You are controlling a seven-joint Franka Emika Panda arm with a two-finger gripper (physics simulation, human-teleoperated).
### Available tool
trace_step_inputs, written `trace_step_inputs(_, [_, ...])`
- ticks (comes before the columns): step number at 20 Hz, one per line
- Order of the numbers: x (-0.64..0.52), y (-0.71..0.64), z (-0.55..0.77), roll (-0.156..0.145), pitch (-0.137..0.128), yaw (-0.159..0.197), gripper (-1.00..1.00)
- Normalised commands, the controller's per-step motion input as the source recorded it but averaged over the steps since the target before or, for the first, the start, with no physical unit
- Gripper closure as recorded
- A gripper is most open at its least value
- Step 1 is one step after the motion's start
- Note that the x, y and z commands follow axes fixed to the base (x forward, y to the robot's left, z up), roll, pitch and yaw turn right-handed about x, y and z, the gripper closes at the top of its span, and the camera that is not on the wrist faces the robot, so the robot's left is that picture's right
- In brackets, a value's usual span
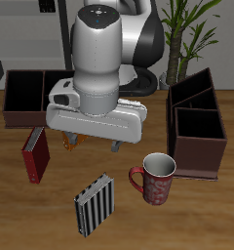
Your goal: Place the striped book into the left desk caddy's back compartment
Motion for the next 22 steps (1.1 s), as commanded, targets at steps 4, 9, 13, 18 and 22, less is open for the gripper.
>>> trace_step_inputs(4, [0.10,0.09,-0.20,0.057,-0.005,-0.042,-1.00])
trace_step_inputs(9, [0.07,0.06,-0.14,0.041,-0.016,-0.033,-1.00])
trace_step_inputs(13, [0.04,-0.05,-0.07,0.005,-0.039,-0.071,-1.00])
trace_step_inputs(18, [0.06,-0.12,-0.15,-0.011,-0.024,-0.074,-1.00])
trace_step_inputs(22, [0.05,-0.07,-0.25,-0.009,0.004,-0.027,-1.00])
